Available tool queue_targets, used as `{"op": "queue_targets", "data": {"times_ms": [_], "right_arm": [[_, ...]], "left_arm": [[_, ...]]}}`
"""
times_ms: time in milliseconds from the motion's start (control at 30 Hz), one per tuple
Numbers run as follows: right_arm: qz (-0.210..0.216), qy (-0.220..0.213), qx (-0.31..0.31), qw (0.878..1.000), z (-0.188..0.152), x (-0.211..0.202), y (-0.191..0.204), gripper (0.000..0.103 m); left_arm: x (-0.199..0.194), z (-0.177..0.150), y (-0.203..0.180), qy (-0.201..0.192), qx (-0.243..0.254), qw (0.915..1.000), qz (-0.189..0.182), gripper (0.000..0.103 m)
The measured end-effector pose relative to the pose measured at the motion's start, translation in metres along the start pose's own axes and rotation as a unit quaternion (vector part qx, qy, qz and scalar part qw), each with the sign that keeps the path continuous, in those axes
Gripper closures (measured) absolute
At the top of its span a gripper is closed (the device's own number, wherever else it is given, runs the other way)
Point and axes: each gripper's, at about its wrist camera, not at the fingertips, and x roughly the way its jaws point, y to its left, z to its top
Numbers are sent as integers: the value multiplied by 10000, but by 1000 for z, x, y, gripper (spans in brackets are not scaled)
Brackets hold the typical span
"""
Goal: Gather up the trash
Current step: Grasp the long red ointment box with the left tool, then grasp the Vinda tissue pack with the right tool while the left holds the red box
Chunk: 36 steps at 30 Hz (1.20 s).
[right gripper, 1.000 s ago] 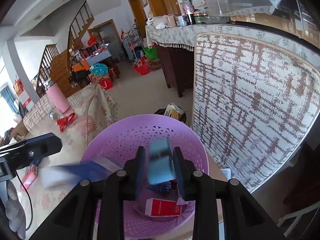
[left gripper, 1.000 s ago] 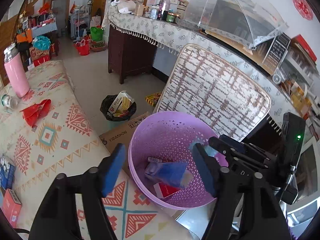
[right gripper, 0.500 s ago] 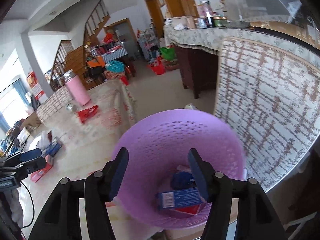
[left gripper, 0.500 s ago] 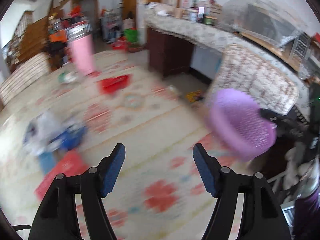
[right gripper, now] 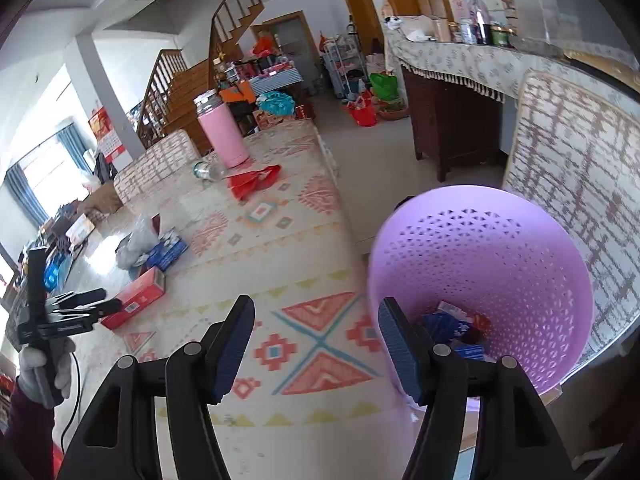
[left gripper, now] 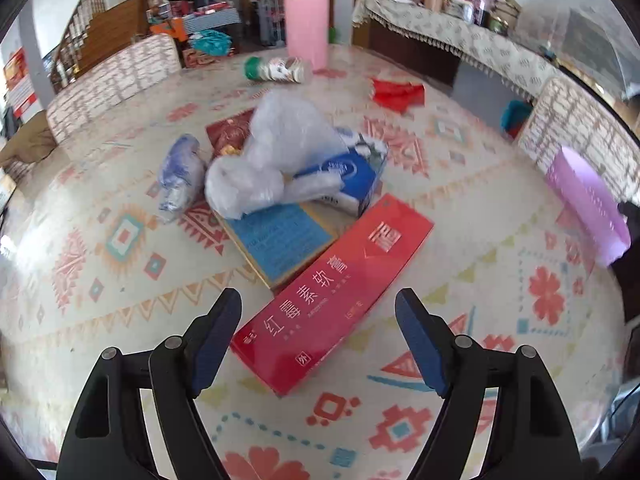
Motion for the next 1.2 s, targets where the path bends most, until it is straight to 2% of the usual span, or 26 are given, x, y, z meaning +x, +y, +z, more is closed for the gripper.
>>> {"op": "queue_targets", "data": {"times_ms": [133, 167, 200, 233, 267, 300, 367, 533, 633, 800, 900, 967, 1033, 1067, 1133, 1200], "right_arm": [[-9, 56, -210, 9998, 0, 3, 22, 34], [-11, 65, -245, 9997, -1, 4, 26, 34], [-6, 80, -293, 9995, -1, 5, 31, 34], [11, 101, -325, 9994, -1, 7, 36, 34], [30, 125, -345, 9993, -1, 9, 40, 34], [55, 152, -360, 9992, -1, 10, 43, 34], [147, 237, -401, 9988, -2, 17, 53, 34], [407, 441, -569, 9966, -4, 36, 79, 34], [605, 630, -679, 9939, -4, 53, 100, 33], [950, 892, -999, 9864, 7, 93, 138, 29], [1163, 1053, -1429, 9772, 24, 122, 168, 27], [1108, 1143, -1983, 9671, 34, 140, 188, 19], [765, 1134, -2767, 9512, 42, 161, 208, 18], [576, 1132, -3248, 9372, 44, 173, 218, 17], [468, 1224, -3784, 9163, 46, 193, 230, 17], [512, 1375, -4072, 9015, 49, 210, 235, 17]], "left_arm": [[15, -3, -11, 123, 192, 9997, -93, 25], [17, -3, -12, 132, 209, 9996, -98, 28], [17, -5, -14, 144, 196, 9997, -102, 33], [13, -6, -16, 142, 137, 9997, -172, 50], [10, -8, -17, 169, 135, 9996, -176, 61], [6, -11, -19, 225, 124, 9995, -190, 64], [-1, -20, -20, 256, 96, 9996, -108, 64], [-29, -57, -5, 228, -186, 9994, -169, 64], [-46, -79, 10, 184, -408, 9990, -18, 64], [-54, -87, 27, 115, -618, 9979, 170, 63], [-53, -84, 33, 83, -729, 9972, 131, 58], [-50, -80, 35, 75, -767, 9969, 134, 57], [-48, -76, 35, 67, -788, 9968, 148, 57], [-46, -75, 36, 66, -811, 9966, 137, 57], [-43, -74, 40, 88, -896, 9959, 68, 56], [-39, -73, 45, 111, -995, 9950, -10, 56]]}}
